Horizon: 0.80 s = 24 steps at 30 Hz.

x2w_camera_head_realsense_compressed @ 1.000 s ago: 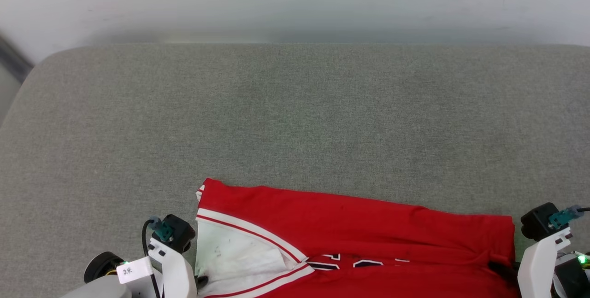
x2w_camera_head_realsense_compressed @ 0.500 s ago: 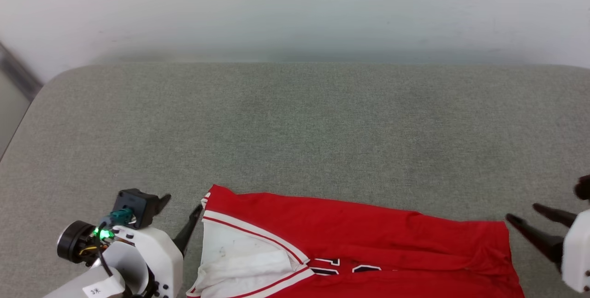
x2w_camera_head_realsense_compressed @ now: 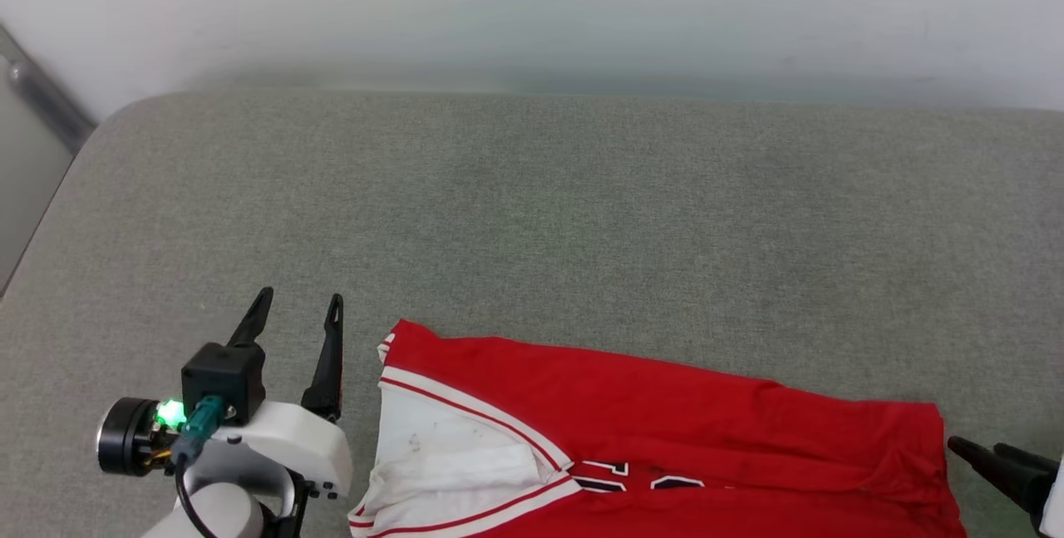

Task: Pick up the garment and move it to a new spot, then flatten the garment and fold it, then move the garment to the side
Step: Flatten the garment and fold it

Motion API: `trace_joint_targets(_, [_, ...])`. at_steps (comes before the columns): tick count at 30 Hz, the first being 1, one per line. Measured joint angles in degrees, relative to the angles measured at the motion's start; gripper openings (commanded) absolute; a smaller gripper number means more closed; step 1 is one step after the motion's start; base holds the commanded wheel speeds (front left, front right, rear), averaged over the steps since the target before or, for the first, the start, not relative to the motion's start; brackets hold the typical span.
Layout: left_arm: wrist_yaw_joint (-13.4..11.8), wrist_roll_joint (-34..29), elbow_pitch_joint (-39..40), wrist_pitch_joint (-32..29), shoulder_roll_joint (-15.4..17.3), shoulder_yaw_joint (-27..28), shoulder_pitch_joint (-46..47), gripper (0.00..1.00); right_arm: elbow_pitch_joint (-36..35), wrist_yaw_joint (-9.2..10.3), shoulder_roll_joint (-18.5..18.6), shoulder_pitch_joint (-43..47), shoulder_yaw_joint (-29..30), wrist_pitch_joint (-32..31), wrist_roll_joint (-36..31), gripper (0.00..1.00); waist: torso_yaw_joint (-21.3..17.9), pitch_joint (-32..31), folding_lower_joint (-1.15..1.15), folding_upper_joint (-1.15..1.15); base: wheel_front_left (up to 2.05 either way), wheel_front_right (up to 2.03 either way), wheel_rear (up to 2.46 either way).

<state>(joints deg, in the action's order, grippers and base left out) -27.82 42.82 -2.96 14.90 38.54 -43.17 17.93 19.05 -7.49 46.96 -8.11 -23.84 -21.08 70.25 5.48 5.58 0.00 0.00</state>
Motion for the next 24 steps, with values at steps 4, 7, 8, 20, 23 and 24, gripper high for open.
trace_joint_targets(4, [-0.09,-6.14,1.47,0.0,-3.77,6.12,-4.71,1.0,1.86,-0.01,-2.32,0.2,0.41,-1.97,2.18,1.0,0.77,0.56,0.0,0.0,0.0,0.0,0.0])
trace_joint_targets(7, [0.58,-10.18,2.23,0.0,-6.51,10.23,-7.28,1.0,3.04,-0.01,-4.04,0.4,-0.38,-3.82,3.07,1.0,1.39,0.91,0.0,0.0,0.0,0.0,0.0])
trace_joint_targets(8, [1.08,-11.36,2.3,0.0,-7.35,11.33,-8.14,1.0,3.34,-0.01,-4.34,0.43,-0.76,-4.72,3.53,1.0,1.57,1.01,0.0,0.0,0.0,0.0,0.0])
trace_joint_targets(20, [7.26,-23.93,0.58,0.0,-17.53,21.11,-14.01,1.0,4.0,-0.02,-7.45,-0.41,-4.1,-10.66,7.69,0.75,2.78,1.85,0.0,0.0,0.0,0.0,0.0])
trace_joint_targets(23, [8.8,-27.02,0.1,0.0,-19.7,22.85,-14.3,1.0,4.22,-0.01,-7.68,-1.08,-4.7,-10.63,7.95,0.0,2.82,1.76,0.0,0.0,0.0,0.0,0.0])
trace_joint_targets(24, [9.2,-27.92,0.09,0.0,-20.29,23.32,-14.62,1.0,4.33,0.0,-7.64,-1.28,-4.87,-10.5,7.93,0.0,2.8,1.66,0.0,0.0,0.0,0.0,0.0])
